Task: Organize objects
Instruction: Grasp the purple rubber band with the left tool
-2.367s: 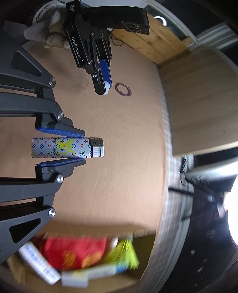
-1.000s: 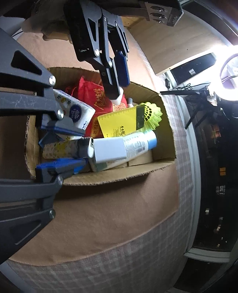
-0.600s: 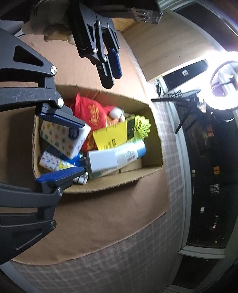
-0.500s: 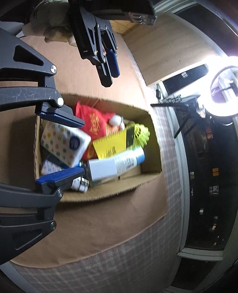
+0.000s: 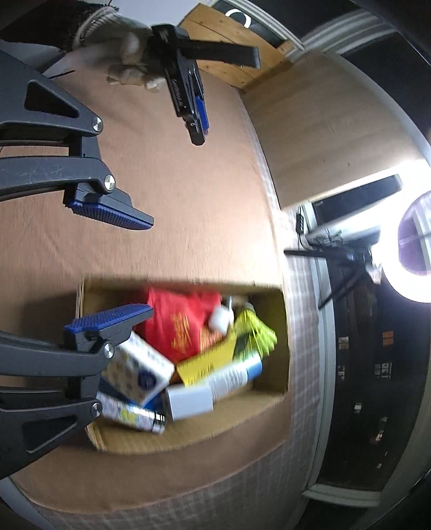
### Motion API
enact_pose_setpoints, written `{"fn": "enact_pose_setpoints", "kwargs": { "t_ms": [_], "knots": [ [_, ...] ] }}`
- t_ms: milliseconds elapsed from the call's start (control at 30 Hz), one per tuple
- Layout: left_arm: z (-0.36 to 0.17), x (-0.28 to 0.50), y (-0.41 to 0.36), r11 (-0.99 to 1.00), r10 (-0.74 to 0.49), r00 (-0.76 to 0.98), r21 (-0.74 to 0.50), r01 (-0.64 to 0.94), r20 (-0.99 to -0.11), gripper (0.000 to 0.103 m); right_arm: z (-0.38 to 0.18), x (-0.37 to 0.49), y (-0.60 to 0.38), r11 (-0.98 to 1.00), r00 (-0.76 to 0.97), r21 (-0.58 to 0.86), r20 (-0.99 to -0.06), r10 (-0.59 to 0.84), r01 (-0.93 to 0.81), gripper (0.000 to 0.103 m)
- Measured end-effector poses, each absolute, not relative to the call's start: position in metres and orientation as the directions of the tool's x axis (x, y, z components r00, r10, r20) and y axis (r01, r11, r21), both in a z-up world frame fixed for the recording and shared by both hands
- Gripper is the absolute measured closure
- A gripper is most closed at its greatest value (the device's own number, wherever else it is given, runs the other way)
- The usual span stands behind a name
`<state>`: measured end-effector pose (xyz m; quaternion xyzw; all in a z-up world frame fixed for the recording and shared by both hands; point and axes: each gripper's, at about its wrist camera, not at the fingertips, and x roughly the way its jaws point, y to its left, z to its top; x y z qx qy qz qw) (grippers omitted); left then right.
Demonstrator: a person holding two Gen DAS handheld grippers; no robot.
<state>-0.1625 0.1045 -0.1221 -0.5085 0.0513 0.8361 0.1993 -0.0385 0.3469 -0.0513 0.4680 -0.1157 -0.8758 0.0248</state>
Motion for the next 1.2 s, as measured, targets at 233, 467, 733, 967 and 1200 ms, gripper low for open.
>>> {"fn": "enact_pose_setpoints", "kwargs": {
  "t_ms": [233,467,733,967,1200],
  "knots": [
    [-0.143,-0.187,0.04,-0.956,0.204,-0.401,-0.093,-0.279,-0.893,0.047,-0.056,-0.036,0.317,-0.969,-0.577,0.232,-0.804,-0.144,-0.081,0.06],
    [-0.16,-0.219,0.003,-0.975,0.191,-0.361,-0.135,-0.174,-0.913,0.037,-0.062,-0.033,0.288,-0.974,-0.564,0.217,-0.814,-0.141,-0.069,0.06],
    [-0.172,-0.245,-0.001,-0.98,0.181,-0.303,-0.147,-0.132,-0.936,0.034,-0.062,-0.024,0.272,-0.98,-0.56,0.187,-0.819,-0.122,-0.06,0.057],
    [-0.181,-0.252,0.007,-0.984,0.15,-0.258,-0.117,-0.137,-0.955,0.034,-0.062,-0.018,0.277,-0.975,-0.555,0.206,-0.823,-0.126,-0.084,0.057],
    [-0.184,-0.25,0.01,-0.987,0.12,-0.259,-0.087,-0.136,-0.958,0.034,-0.06,-0.016,0.278,-0.973,-0.56,0.212,-0.819,-0.125,-0.093,0.057]
  ]
}}
